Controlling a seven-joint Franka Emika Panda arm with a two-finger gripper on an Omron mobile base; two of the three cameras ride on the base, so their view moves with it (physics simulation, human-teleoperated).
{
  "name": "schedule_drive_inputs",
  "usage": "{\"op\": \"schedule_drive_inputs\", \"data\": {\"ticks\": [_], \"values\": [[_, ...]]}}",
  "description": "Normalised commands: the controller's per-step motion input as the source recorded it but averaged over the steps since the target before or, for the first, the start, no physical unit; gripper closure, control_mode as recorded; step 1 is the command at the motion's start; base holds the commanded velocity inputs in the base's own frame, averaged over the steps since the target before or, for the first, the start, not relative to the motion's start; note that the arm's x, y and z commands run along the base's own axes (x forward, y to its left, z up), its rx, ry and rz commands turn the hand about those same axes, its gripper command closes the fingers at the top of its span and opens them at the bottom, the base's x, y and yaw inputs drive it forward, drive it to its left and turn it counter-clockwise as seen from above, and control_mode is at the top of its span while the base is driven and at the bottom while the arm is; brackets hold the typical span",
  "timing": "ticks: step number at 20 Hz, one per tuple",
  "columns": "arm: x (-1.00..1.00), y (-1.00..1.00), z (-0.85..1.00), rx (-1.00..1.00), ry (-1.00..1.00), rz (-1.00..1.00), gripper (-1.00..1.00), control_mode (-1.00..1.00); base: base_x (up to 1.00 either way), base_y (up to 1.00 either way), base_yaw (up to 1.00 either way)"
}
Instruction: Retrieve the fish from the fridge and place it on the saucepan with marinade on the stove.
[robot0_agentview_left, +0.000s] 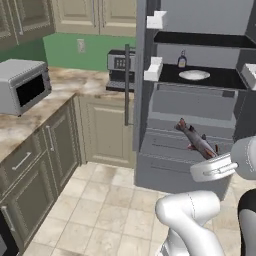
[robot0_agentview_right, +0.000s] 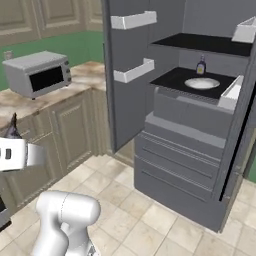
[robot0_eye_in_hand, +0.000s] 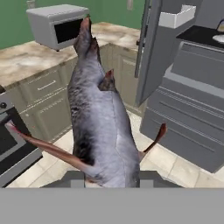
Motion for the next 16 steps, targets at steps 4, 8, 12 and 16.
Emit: {"op": "schedule_drive_inputs", "data": {"ticks": [4,8,12,16], "values": [[0.00,0.00,0.00,0.00,0.00,0.00,1.00,1.00,-0.37,0.19,0.34],[0.00,0.00,0.00,0.00,0.00,0.00,1.00,1.00,-0.35,0.23,0.33],[0.00,0.00,0.00,0.00,0.00,0.00,1.00,1.00,-0.28,0.26,0.33],[0.00,0.00,0.00,0.00,0.00,0.00,1.00,1.00,-0.26,0.27,0.33]]}}
